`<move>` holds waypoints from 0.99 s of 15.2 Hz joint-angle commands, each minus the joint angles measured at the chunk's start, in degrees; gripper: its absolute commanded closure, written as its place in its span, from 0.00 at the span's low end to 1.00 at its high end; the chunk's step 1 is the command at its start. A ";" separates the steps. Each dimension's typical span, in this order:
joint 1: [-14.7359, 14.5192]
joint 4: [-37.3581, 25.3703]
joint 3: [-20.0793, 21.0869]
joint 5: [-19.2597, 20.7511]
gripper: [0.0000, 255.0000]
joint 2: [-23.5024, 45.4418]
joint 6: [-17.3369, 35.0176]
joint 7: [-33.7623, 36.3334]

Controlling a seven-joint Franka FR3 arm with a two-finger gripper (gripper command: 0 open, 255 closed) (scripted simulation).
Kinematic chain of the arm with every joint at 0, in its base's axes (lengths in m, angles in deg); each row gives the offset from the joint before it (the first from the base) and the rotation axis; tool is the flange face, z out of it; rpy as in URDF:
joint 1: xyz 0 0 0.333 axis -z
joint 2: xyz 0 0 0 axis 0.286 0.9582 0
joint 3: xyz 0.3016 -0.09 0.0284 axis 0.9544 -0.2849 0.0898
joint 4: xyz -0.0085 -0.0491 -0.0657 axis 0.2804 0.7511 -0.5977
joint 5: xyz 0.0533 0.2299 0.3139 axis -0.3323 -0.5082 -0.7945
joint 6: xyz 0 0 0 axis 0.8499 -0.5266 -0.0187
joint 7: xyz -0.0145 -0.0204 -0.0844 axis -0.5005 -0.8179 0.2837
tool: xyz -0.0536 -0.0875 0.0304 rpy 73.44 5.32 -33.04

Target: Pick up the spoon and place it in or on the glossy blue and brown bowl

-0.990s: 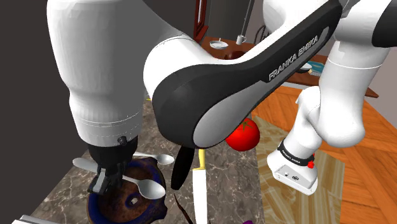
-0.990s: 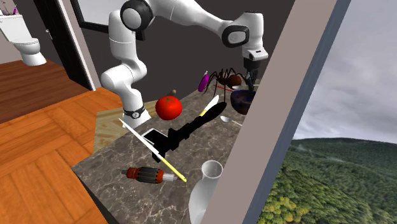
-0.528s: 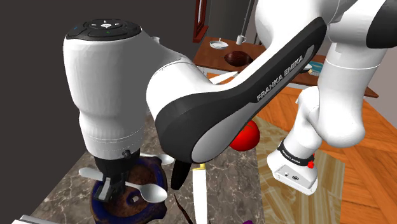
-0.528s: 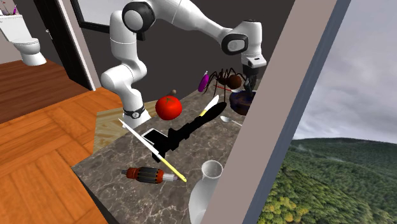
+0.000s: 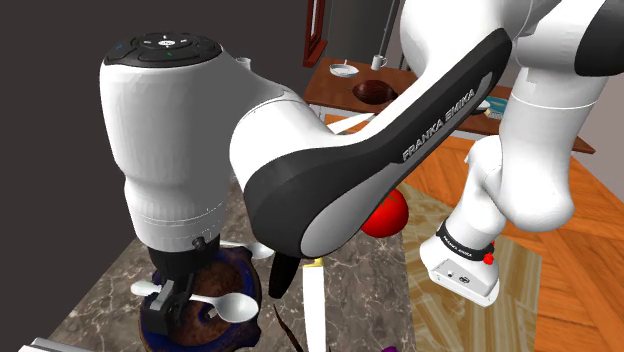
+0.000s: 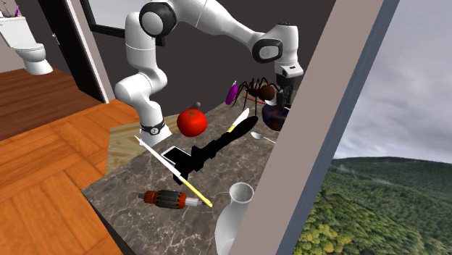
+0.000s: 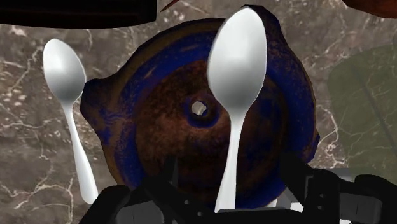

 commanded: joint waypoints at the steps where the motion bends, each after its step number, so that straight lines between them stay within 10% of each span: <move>1: 0.00 0.00 0.00 0.00 0.00 0.00 0.00 0.00; 15: 0.77 -2.53 0.70 -2.40 0.00 -3.79 -5.86 -1.53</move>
